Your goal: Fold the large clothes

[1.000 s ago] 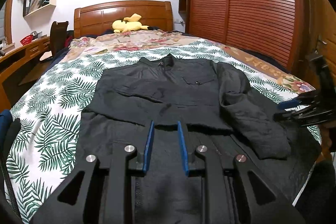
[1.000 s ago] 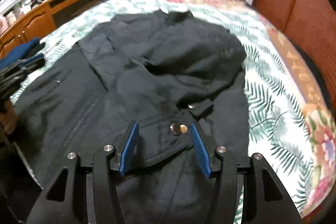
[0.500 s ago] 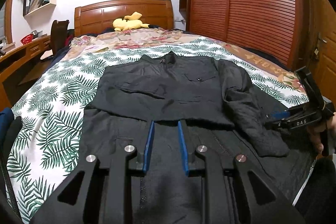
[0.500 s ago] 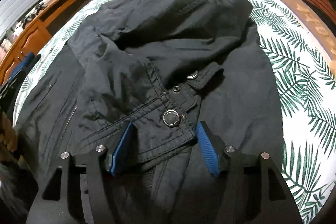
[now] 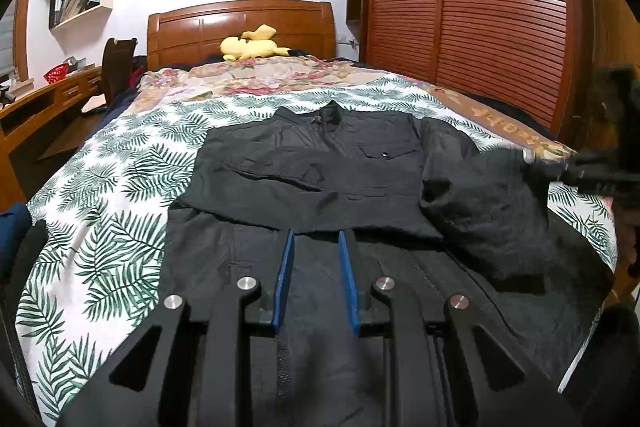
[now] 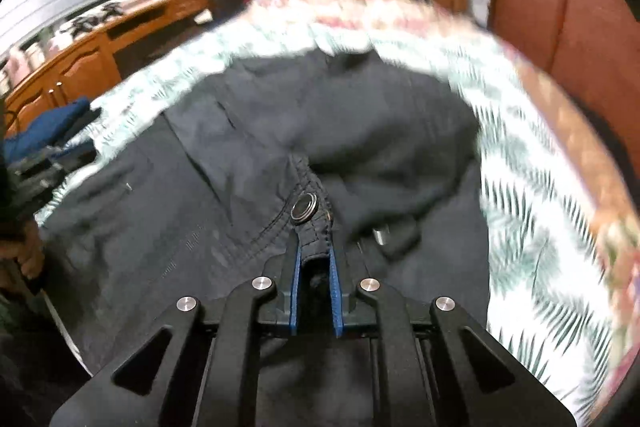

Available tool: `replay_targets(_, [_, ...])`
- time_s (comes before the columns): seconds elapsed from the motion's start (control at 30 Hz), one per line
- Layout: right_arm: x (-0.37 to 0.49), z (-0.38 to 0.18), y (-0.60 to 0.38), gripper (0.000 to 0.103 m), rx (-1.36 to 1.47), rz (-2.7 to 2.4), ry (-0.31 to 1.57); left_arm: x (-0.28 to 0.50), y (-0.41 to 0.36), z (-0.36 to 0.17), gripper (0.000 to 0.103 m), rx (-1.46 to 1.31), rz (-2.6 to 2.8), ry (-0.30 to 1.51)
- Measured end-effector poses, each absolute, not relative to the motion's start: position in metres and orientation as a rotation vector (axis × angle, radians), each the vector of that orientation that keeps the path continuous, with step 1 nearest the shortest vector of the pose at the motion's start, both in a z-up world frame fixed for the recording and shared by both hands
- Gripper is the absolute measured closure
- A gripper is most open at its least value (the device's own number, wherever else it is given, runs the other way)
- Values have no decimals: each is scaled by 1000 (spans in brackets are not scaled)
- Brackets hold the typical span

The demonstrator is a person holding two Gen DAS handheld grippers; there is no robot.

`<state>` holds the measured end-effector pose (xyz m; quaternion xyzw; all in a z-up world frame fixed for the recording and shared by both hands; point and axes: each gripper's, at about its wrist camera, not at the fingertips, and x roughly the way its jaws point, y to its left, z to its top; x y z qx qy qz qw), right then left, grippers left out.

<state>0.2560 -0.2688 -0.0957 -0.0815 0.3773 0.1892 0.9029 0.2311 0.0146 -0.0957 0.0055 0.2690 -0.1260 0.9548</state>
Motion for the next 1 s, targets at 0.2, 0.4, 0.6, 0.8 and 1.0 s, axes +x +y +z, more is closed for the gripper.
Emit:
replay_targets(0.2, [257,-55,-197,94,-230,522,680,229,33,-91,82,-25,-225,535])
replay_targets(0.4, [235,-64,-131,94,-252,695,680,228,52,-91,82,-49,-197,533])
replay_targets(0.6, [228,-105,-103,90,-290,718,789,228,64,-93,82,-60,-182,540])
replay_targets(0.8, [237,-106,-123,45,-255,656,796,228,64,-94,82,-61,-190,540])
replay_targets(1.0, [239,-92,-165,45,-220,580,765,226,49,-94,82,-44,-233,543])
